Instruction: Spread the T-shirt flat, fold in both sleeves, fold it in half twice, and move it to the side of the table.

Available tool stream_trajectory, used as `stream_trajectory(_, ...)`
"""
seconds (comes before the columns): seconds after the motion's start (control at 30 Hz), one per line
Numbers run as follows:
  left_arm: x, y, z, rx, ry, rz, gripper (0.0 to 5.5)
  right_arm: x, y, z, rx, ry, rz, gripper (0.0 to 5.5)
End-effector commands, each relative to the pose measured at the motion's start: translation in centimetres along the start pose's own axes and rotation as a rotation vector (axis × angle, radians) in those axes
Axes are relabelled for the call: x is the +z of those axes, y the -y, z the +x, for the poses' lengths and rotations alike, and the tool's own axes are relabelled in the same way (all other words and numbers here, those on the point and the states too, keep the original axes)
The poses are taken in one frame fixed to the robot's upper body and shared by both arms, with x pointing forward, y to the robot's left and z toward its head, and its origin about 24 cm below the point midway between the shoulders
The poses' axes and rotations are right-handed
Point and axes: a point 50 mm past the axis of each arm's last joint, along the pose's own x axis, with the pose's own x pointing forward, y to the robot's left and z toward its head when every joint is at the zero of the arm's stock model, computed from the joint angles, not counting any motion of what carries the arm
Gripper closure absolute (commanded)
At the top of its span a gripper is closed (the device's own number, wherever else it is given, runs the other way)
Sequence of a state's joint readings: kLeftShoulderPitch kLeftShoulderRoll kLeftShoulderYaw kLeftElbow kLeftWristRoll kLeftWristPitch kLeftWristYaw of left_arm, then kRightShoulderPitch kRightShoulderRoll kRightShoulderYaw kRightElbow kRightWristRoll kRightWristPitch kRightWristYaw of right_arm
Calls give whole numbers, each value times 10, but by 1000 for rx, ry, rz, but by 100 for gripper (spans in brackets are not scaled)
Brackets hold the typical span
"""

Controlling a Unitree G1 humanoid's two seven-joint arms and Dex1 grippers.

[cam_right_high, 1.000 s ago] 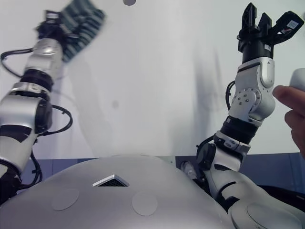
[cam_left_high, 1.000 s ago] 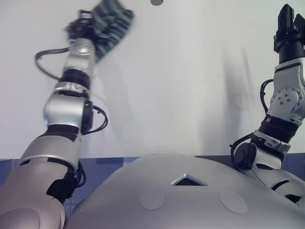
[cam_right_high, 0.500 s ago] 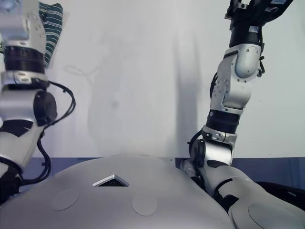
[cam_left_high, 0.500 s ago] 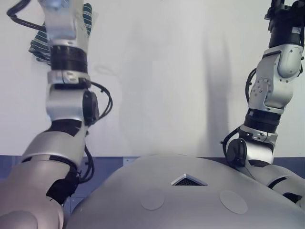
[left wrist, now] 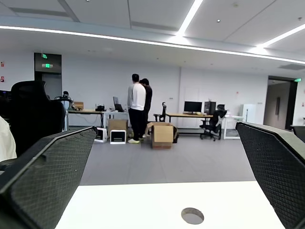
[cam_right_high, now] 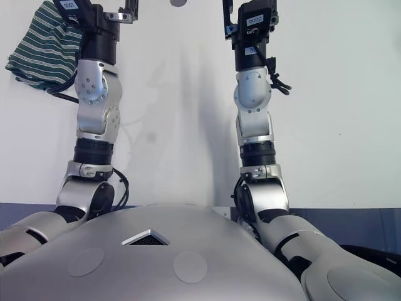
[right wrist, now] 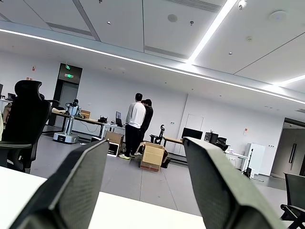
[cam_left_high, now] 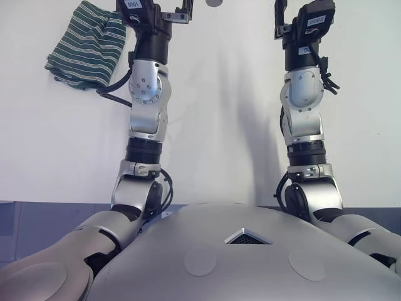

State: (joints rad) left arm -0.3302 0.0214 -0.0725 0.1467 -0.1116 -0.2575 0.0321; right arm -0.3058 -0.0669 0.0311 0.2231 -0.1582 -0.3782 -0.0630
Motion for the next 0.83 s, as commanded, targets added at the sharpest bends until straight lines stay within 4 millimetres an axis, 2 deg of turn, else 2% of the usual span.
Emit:
stream_trajectory(0.03, 6, 1, 7, -13, -3, 10, 14, 2, 8, 7, -46, 0, 17, 262)
stream_trajectory(0.23, 4, 11, 9, -54, -13, -10, 14, 6, 1, 7, -29, 24, 31, 262)
stream_trajectory(0.57, 3, 8, 8, -30, -22, -23, 14, 8, 0, 9, -39, 30, 46, 262)
stream_trajectory(0.83, 23, 7, 16, -4, 143, 6, 14, 10, 4, 15, -80, 48, 95, 262)
